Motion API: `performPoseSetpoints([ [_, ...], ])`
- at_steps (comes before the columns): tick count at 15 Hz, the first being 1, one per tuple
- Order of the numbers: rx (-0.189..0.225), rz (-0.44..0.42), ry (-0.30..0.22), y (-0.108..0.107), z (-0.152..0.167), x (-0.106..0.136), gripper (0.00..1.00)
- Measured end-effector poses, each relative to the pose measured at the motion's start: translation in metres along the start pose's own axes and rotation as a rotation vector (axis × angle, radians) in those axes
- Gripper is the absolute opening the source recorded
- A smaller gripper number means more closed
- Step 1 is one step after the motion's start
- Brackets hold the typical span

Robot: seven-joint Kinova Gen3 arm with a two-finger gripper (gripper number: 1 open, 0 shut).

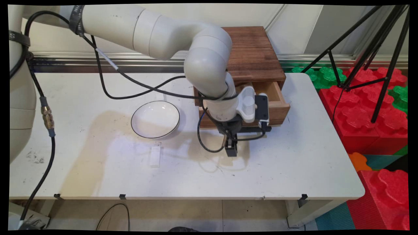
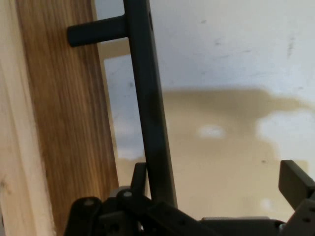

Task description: Open the drawer

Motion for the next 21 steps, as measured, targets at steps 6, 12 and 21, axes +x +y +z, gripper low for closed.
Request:
performPoseSetpoints([
  [6, -0.024, 0.021, 0.010, 0.023, -0.005, 0.001, 1.00],
  [12, -0.051, 0.049, 0.017, 0.047, -0.008, 0.002, 1.00],
  [21, -0.084, 0.075, 0.025, 0.076, -0.010, 0.005, 1.00],
])
